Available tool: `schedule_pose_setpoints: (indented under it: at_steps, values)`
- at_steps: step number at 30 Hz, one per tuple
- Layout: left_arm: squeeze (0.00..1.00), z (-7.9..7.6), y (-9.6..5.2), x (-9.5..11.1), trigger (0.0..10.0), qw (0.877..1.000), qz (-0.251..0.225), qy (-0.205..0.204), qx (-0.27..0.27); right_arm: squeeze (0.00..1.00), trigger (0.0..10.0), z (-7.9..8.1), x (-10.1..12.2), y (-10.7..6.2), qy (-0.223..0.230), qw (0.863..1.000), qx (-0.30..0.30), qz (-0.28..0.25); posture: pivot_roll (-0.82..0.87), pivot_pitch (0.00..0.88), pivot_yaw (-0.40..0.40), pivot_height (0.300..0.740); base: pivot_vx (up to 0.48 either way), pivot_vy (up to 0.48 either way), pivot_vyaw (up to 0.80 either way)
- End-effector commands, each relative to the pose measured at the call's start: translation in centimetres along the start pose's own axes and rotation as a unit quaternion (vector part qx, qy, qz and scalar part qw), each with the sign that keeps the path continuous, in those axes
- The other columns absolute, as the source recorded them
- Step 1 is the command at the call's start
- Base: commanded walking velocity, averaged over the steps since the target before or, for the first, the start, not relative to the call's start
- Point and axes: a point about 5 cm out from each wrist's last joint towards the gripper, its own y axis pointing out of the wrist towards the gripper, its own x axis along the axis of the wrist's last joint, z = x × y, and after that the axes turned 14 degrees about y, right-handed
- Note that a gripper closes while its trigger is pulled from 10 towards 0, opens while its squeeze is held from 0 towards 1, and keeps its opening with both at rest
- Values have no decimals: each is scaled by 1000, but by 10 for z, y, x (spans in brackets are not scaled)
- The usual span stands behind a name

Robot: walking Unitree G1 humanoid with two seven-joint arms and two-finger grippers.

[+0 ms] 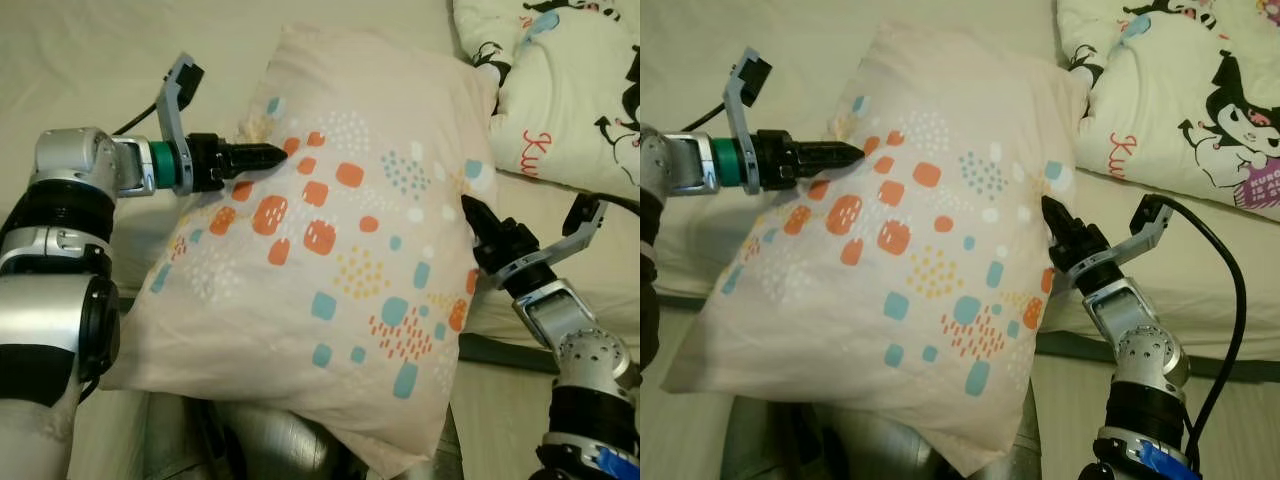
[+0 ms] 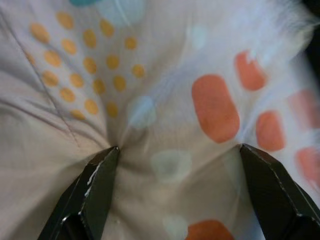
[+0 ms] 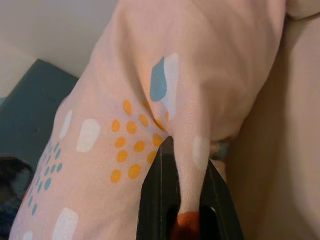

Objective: Clean up the room

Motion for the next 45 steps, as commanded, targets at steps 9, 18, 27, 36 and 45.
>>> schedule_pose_setpoints:
  at_steps: [9,18,27,36,45]
  values:
    - [0,28,-3,-11,10000,985,-11,49,167,0,0,2,-3,-3,2,1000,14,9,-22,168,8,400,0,0,0]
    - [0,11,2,-44,10000,994,67,2,82,0,0,2,-7,-3,5,1000,19,12,-18,175,12,400,0,0,0]
    - [0,-28,16,-34,10000,989,24,-131,-67,0,0,1,-8,-4,6,1000,19,16,-18,181,8,400,0,0,0]
    - [0,-45,28,-2,0,988,-31,-135,-74,0,0,1,-12,0,9,1000,21,21,-11,179,6,400,0,0,0]
    - [0,-58,27,-10,0,989,-23,-117,-85,0,0,1,-11,-1,8,1000,20,22,-13,178,9,400,0,0,0]
